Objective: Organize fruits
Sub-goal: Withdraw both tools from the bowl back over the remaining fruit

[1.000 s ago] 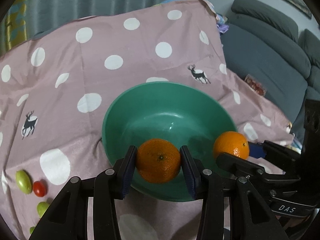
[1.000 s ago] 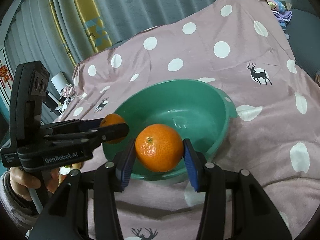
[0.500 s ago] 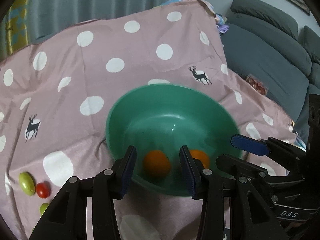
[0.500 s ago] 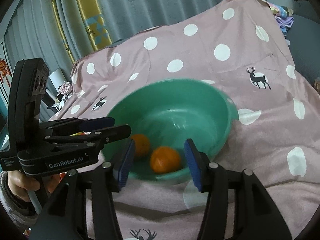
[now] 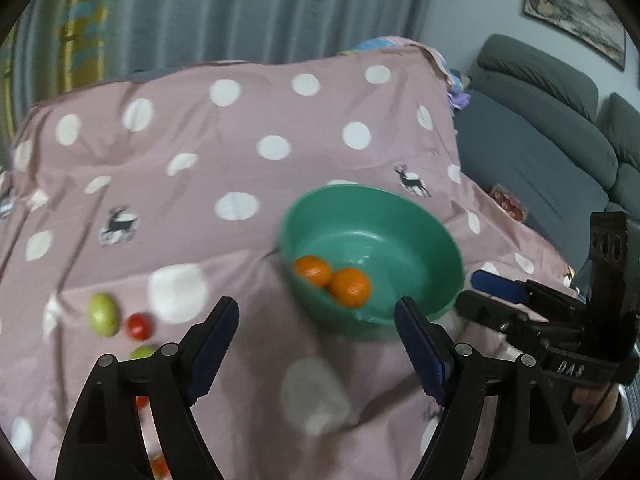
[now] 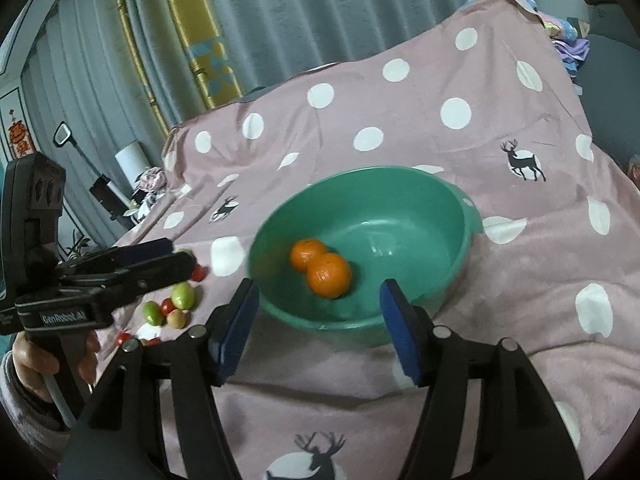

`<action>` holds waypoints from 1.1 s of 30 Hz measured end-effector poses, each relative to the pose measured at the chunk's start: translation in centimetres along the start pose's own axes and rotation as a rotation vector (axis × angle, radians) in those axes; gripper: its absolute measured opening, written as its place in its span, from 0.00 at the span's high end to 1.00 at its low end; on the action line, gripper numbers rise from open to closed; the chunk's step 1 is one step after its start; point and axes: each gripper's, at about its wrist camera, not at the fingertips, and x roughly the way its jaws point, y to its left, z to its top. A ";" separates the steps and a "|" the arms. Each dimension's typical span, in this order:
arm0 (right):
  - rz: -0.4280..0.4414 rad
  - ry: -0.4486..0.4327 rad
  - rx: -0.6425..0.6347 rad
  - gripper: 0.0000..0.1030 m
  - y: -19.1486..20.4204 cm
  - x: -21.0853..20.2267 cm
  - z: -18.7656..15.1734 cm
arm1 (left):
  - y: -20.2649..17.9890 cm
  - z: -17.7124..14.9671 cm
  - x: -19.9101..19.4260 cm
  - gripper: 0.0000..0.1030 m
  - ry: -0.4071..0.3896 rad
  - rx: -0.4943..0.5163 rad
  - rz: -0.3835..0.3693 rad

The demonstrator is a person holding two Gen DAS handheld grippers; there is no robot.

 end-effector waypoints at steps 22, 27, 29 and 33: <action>0.112 0.122 -0.174 0.38 8.8 0.1 -2.4 | 12.3 -11.5 -10.0 0.22 0.057 -0.207 0.331; 0.131 0.176 -0.206 0.38 10.7 1.7 -3.3 | 11.4 -11.9 -8.9 0.22 0.081 -0.108 0.324; 0.143 0.197 -0.212 0.38 11.3 2.4 -3.5 | 11.1 -12.1 -8.3 0.24 0.096 -0.079 0.313; 0.160 0.228 -0.223 0.38 12.2 3.4 -3.9 | 11.3 -12.2 -7.2 0.30 0.123 -0.062 0.293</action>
